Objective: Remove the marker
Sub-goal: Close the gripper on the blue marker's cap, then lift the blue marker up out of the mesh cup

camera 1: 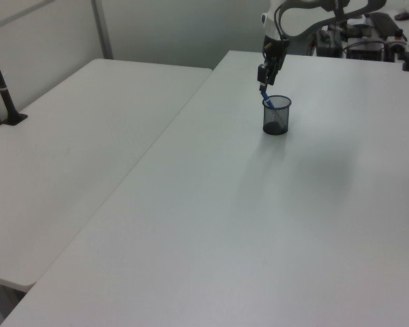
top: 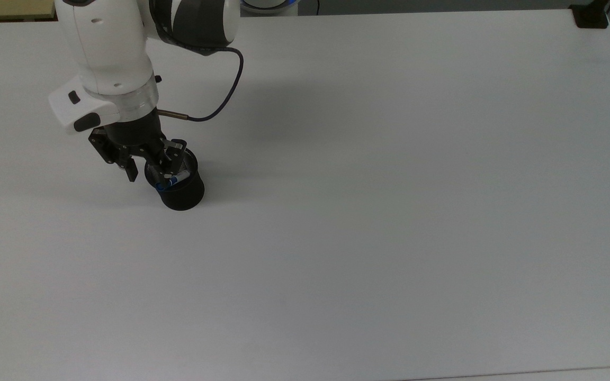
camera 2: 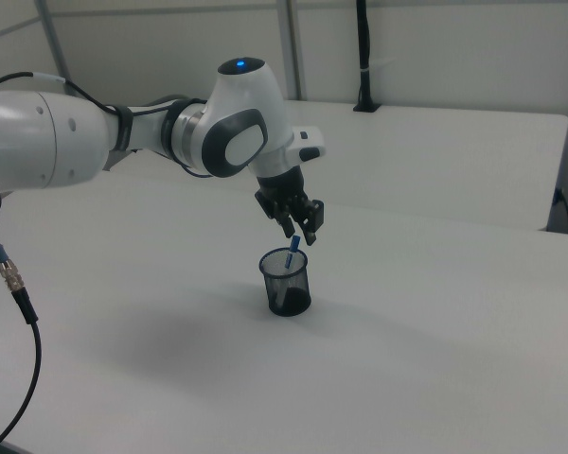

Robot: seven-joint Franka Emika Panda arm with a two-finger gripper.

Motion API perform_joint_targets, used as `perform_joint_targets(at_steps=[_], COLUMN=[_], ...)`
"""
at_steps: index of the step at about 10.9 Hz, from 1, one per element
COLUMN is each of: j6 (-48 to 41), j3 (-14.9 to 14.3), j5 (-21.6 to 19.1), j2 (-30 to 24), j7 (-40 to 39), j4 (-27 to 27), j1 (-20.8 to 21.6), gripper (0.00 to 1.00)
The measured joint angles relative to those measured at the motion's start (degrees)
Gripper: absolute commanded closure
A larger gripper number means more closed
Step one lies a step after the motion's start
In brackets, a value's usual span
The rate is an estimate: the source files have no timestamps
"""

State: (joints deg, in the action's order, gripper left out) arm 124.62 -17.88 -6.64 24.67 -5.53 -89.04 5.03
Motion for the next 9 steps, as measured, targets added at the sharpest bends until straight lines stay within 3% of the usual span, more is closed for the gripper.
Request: perform_joint_targets(at_steps=[2, 4, 7, 9], j6=[0.0, 0.0, 0.0, 0.0], j3=[0.1, 0.2, 0.2, 0.2], j5=[0.0, 0.0, 0.0, 0.0], j2=[0.4, 0.5, 0.5, 0.6], j7=[0.0, 0.0, 0.0, 0.0], j4=[0.0, 0.0, 0.0, 0.0], j1=[0.5, 0.8, 0.8, 0.9], gripper=[0.75, 0.78, 0.78, 0.7])
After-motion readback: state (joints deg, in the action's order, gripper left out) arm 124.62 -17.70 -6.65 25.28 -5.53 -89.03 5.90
